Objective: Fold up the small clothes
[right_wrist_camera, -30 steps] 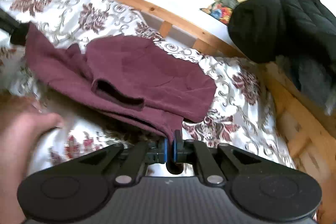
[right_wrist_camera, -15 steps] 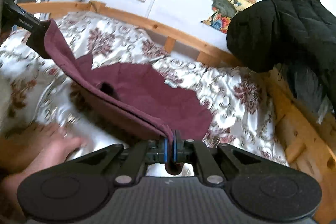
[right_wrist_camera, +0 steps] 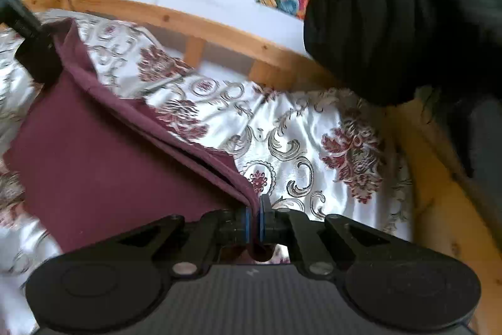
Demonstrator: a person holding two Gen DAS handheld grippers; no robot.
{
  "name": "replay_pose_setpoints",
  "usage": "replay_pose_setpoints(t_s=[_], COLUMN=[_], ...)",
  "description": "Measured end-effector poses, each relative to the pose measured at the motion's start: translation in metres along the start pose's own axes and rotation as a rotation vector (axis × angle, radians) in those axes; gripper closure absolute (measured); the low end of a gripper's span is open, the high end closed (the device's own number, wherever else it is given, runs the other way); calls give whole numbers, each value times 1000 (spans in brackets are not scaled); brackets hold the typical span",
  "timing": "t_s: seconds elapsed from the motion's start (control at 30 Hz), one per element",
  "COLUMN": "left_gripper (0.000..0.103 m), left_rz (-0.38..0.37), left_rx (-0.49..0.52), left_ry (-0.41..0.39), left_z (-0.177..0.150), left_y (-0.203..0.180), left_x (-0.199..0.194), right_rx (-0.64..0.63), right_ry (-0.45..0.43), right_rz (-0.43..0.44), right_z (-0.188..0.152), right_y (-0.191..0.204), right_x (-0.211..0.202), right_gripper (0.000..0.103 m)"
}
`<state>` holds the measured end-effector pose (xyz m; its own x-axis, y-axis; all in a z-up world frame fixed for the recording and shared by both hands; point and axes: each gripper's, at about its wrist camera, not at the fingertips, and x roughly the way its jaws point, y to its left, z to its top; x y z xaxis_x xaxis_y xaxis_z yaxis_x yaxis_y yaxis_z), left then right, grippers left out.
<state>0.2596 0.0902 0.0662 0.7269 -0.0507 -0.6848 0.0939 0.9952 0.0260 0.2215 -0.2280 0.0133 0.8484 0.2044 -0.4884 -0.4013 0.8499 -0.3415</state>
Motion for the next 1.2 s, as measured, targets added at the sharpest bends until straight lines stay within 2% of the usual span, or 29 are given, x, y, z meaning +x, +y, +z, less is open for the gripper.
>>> replay_pose_setpoints(t_s=[0.27, 0.47, 0.57, 0.67, 0.7, 0.83, 0.97, 1.03, 1.1, 1.2], left_gripper=[98, 96, 89, 79, 70, 45, 28, 20, 18, 11], left_rz=[5, -18, -34, -50, -48, -41, -54, -59, -78, -87], left_rx=[-102, -154, -206, -251, -262, -323, -363, -362, -363, -363], left_ry=[103, 134, 149, 152, 158, 155, 141, 134, 125, 113], left_z=[-4, -13, -18, -20, -20, -20, -17, -13, -8, -4], left_y=[29, 39, 45, 52, 54, 68, 79, 83, 86, 87], left_x=[93, 125, 133, 133, 133, 127, 118, 112, 107, 101], right_rx=[48, 124, 126, 147, 164, 299, 497, 535, 516, 469], right_ry=[100, 104, 110, 120, 129, 171, 197, 203, 201, 192], right_rz=[51, 55, 56, 55, 54, 49, 32, 6, -28, -26], right_z=[-3, -11, -15, -17, -18, -18, -16, -16, -16, -19], right_y=[-5, -9, -6, -8, -10, -26, -55, -66, -68, -66], right_x=[97, 124, 128, 131, 132, 136, 135, 134, 130, 122], right_gripper=[96, 96, 93, 84, 80, 74, 70, 66, 53, 41])
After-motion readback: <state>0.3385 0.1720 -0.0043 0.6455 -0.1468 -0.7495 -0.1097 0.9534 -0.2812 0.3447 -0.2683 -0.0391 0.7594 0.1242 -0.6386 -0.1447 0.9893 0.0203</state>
